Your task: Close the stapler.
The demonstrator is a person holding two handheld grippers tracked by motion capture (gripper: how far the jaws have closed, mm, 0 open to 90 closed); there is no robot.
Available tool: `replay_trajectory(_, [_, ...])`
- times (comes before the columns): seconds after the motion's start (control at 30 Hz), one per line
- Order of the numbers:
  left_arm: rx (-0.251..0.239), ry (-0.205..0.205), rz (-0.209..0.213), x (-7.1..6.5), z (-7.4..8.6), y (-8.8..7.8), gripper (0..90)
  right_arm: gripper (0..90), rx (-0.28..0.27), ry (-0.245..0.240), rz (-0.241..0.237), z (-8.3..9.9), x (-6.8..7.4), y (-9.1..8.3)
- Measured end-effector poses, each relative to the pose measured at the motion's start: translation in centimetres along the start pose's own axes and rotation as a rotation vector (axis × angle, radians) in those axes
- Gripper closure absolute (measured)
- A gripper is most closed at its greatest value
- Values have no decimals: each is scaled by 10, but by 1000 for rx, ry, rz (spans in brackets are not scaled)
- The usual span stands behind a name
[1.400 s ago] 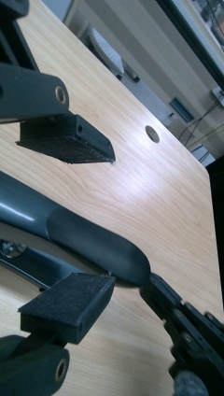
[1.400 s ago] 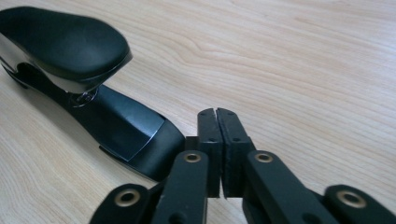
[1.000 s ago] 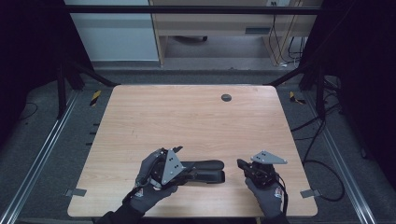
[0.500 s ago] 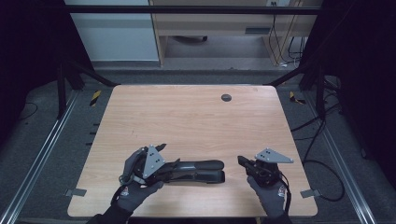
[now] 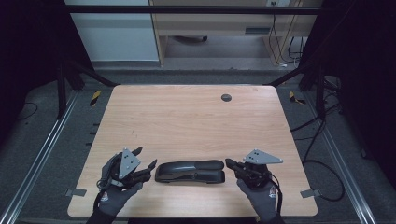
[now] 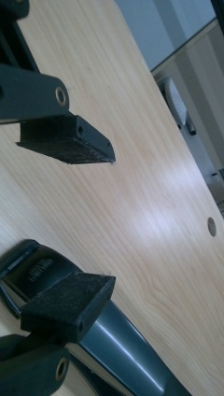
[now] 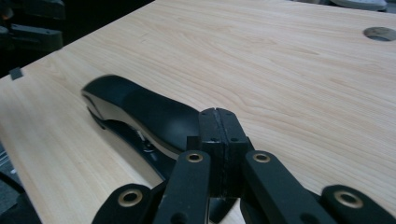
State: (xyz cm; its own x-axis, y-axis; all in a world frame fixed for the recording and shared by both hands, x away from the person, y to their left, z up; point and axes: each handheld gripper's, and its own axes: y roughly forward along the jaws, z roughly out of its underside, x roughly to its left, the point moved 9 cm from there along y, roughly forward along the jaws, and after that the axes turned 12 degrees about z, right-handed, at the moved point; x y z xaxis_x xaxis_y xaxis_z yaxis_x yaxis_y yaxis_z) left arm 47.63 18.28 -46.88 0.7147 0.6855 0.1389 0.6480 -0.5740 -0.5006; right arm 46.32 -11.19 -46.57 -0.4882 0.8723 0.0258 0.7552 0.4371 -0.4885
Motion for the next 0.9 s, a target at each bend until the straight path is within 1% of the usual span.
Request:
replay_trajectory(0.07, [13, -11, -6, 3, 10, -2, 340, 900, 3, -4, -12, 0, 5, 1])
replay_trajectory(0.1, [13, -8, -13, 6, 14, -3, 340, 900, 4, -8, -17, -1, 7, 2])
replay_trajectory(0.13, [17, -19, -14, 7, 18, -3, 340, 900, 5, -6, -21, -1, 10, 3])
replay_trajectory(0.17, [25, -42, -15, 9, 23, -4, 341, 900, 7, -12, -27, -1, 12, 3])
replay_trajectory(0.3, [37, -61, -24, 14, 32, -4, 341, 900, 22, -21, -43, 2, 20, 8])
replay_trajectory(0.37, [38, -72, -32, 17, 35, -4, 342, 900, 21, -19, -49, 3, 22, 9])
replay_trajectory(0.43, [41, -79, -36, 18, 39, -3, 343, 900, 19, -21, -49, 3, 22, 9])
replay_trajectory(0.53, [45, -94, -41, 21, 42, -2, 345, 900, 17, -4, -52, 4, 21, 10])
replay_trajectory(0.63, [49, -97, -43, 22, 45, -1, 348, 900, 44, -11, -35, 9, 18, 14])
replay_trajectory(0.8, [54, -99, -42, 22, 47, 0, 351, 900, 56, -2, -36, 14, 16, 16])
replay_trajectory(0.9, [55, -100, -42, 22, 47, 1, 351, 900, 69, -17, -22, 17, 16, 19])
